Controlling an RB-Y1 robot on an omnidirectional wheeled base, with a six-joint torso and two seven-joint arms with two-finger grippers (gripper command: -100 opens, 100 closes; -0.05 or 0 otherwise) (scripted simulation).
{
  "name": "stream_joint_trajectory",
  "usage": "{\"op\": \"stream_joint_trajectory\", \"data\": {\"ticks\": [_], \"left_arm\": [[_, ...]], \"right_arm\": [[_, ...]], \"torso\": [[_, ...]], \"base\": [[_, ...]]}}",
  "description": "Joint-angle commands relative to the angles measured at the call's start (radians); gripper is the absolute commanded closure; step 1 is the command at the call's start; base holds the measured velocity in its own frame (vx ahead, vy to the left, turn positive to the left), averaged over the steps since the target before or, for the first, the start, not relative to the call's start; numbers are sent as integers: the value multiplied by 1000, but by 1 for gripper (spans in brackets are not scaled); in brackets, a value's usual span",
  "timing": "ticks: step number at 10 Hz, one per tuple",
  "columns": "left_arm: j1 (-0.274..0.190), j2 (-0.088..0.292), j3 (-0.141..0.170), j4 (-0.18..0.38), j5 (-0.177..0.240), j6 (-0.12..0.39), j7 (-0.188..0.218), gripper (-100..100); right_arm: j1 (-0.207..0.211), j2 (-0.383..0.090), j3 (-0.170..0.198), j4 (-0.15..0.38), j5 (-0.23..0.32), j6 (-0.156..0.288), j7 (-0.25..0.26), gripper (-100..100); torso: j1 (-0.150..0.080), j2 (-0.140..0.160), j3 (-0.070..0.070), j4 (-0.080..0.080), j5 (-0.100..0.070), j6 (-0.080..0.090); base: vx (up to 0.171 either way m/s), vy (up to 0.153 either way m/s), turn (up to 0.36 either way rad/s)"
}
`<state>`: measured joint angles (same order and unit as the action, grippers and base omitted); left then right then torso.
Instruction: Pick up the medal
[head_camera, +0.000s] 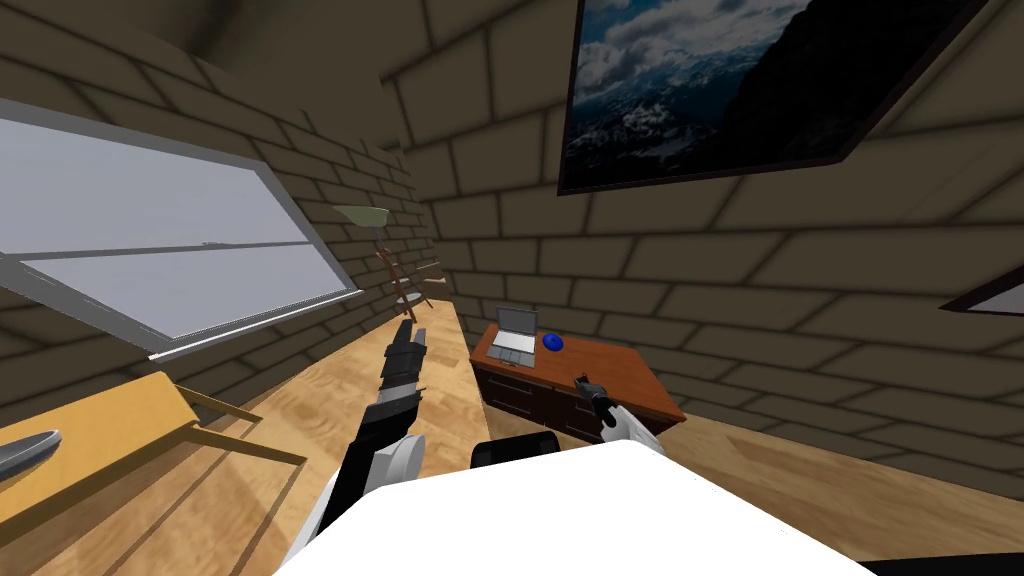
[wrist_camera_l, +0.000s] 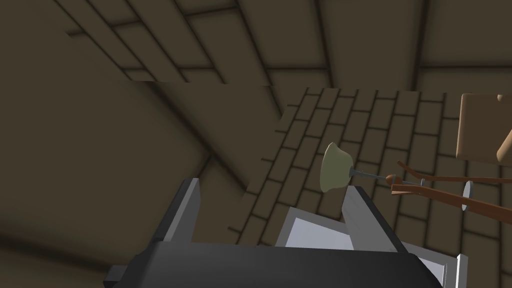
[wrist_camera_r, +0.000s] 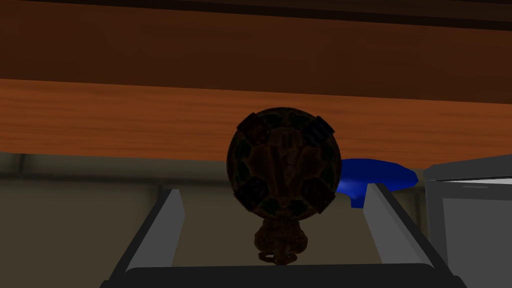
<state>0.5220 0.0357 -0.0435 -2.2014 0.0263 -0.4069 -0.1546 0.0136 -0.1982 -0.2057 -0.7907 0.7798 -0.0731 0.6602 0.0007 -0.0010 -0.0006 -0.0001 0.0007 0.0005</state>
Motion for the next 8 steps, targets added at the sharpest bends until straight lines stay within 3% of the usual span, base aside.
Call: {"op": "stream_joint_trajectory", "data": {"ticks": [1,2,3,5,6,8], "left_arm": [[0,0,0,0,0,0,0,0],[0,0,0,0,0,0,0,0],[0,0,0,0,0,0,0,0],[0,0,0,0,0,0,0,0],[0,0,0,0,0,0,0,0],[0,0,0,0,0,0,0,0]], "right_arm": [[-6,-3,2,11,-39,-10,50,-100],[-6,-3,2,11,-39,-10,59,-100],[-27,-5,-3,43,-85,-30,99,-100],[-27,-5,-3,43,-101,-30,134,-100],[-48,-7,-7,75,-148,-50,172,-100],[-48,-7,-7,75,-163,-50,209,-100]], "torso": [[0,0,0,0,0,0],[0,0,0,0,0,0],[0,0,0,0,0,0],[0,0,0,0,0,0],[0,0,0,0,0,0],[0,0,0,0,0,0]], "base": [[19,13,-70],[9,5,4],[18,6,-116],[13,11,-24],[13,10,-115],[12,10,-25]]}}
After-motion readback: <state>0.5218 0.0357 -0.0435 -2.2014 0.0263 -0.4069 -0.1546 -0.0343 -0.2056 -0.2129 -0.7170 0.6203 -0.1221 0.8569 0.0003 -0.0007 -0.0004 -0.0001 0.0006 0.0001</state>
